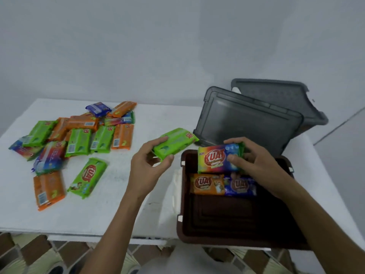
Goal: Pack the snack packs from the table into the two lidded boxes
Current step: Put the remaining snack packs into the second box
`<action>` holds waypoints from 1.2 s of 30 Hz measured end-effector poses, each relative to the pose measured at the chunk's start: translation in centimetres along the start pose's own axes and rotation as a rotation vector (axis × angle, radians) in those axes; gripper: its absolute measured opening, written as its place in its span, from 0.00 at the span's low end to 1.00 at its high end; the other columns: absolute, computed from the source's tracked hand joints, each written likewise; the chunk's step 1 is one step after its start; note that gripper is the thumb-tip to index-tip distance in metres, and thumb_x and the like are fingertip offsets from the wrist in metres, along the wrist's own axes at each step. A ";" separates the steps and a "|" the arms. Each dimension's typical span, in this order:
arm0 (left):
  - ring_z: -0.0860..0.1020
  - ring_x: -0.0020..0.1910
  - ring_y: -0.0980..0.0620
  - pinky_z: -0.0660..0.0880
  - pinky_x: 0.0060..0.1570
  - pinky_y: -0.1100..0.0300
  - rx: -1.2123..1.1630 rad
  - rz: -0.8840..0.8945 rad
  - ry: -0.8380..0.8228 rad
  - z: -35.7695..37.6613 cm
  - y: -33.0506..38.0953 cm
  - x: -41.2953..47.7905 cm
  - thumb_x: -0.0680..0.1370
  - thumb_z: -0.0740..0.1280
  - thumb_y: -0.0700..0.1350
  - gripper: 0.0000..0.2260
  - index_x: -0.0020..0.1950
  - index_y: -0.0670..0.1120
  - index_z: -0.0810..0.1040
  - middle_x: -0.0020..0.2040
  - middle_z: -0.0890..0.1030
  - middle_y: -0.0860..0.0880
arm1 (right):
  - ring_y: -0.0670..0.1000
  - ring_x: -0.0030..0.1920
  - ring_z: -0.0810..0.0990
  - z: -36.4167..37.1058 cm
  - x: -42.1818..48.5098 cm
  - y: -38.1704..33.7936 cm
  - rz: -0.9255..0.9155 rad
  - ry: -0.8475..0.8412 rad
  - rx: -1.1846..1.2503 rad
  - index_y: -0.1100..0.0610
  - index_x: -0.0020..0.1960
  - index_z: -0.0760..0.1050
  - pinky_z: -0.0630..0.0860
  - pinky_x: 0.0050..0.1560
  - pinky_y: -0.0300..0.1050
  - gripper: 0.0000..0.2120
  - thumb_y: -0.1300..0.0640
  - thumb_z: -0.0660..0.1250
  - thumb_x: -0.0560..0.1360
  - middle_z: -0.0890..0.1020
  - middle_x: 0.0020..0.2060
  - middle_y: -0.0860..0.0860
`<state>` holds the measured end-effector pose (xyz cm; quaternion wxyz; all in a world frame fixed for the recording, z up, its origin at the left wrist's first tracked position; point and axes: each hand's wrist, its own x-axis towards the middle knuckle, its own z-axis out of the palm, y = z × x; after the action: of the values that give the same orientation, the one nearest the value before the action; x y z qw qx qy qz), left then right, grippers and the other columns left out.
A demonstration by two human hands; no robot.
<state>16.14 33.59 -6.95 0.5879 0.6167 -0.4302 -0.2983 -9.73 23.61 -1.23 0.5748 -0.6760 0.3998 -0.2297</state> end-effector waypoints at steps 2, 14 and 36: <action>0.82 0.54 0.48 0.79 0.50 0.57 -0.054 -0.019 -0.038 1.0 0.1 -0.2 0.72 0.73 0.39 0.19 0.62 0.49 0.79 0.59 0.81 0.47 | 0.54 0.52 0.84 -0.4 -0.6 0.9 0.050 -0.018 0.072 0.49 0.61 0.75 0.83 0.44 0.52 0.14 0.58 0.67 0.77 0.82 0.55 0.52; 0.82 0.55 0.49 0.79 0.49 0.60 -0.130 -0.105 -0.075 2.6 -0.5 -1.2 0.74 0.71 0.32 0.20 0.63 0.48 0.78 0.59 0.81 0.49 | 0.55 0.53 0.84 1.5 0.9 5.7 0.232 -0.166 0.079 0.49 0.62 0.74 0.83 0.48 0.55 0.19 0.65 0.69 0.76 0.80 0.57 0.57; 0.78 0.61 0.48 0.77 0.59 0.56 -0.054 0.034 -0.257 2.4 0.9 -0.5 0.72 0.71 0.37 0.22 0.66 0.47 0.75 0.64 0.77 0.49 | 0.42 0.45 0.80 2.1 0.9 3.1 -0.362 0.317 -0.572 0.57 0.61 0.78 0.78 0.47 0.34 0.12 0.59 0.66 0.78 0.82 0.46 0.47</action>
<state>13.69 33.00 -6.44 0.5493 0.5498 -0.5041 -0.3766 -8.44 24.08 -4.80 0.2439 -0.8250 0.4058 -0.3087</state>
